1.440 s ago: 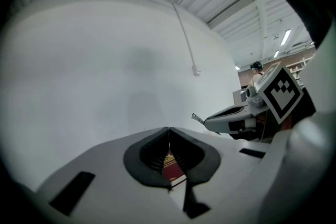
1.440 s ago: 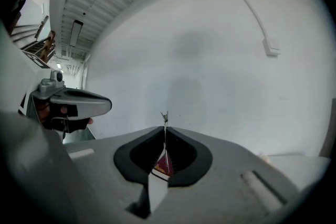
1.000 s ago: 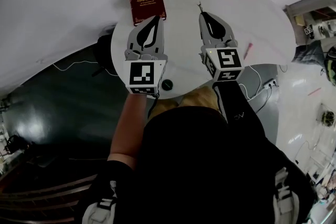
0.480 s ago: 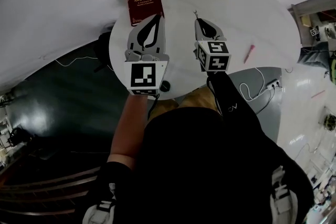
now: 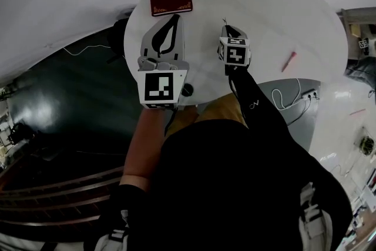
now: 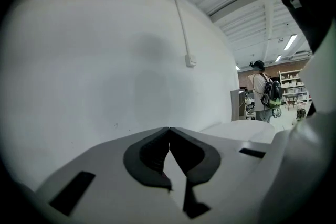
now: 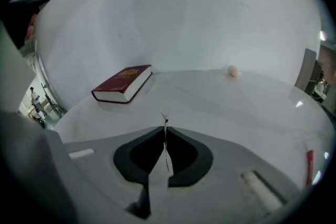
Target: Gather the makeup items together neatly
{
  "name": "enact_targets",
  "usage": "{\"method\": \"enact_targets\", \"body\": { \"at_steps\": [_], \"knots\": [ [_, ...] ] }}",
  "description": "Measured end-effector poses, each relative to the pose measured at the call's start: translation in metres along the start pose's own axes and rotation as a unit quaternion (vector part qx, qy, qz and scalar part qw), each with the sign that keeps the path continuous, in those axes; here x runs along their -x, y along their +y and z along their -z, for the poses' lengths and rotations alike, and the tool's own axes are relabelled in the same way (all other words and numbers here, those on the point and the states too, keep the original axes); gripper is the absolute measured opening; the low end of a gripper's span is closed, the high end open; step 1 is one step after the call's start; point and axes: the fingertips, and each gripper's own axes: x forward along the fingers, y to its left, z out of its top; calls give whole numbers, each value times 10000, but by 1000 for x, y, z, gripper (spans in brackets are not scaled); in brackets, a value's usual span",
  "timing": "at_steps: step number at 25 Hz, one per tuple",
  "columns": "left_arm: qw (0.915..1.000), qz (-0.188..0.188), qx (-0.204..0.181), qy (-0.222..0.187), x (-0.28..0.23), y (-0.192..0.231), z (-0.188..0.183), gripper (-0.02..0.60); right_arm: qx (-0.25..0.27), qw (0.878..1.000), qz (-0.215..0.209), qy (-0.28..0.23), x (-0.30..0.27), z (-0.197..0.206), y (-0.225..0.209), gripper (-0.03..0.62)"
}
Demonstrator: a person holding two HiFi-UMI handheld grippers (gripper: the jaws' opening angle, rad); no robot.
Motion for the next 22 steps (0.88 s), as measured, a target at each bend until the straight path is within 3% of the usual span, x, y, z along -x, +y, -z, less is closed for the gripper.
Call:
{"method": "enact_targets", "body": {
  "at_steps": [7,11,14,17,19,22],
  "knots": [
    [9997,-29,213,-146,6,7,-4,11,-32,9997,-111,236,-12,14,1,37],
    [9999,-94,64,-80,10,14,-1,11,137,9998,-155,55,-6,5,4,40],
    [9992,-116,240,-299,14,17,-6,11,484,9976,-183,-457,13,-24,8,40],
    [9991,-165,167,-355,19,22,-15,11,794,9904,-239,-1106,42,-65,19,40],
    [9987,-170,130,-456,23,24,-26,9,917,9825,-321,-1586,69,-95,29,40],
    [9968,-51,438,-673,26,25,-44,11,1031,9662,-570,-2295,112,-137,50,40]
  ]
}}
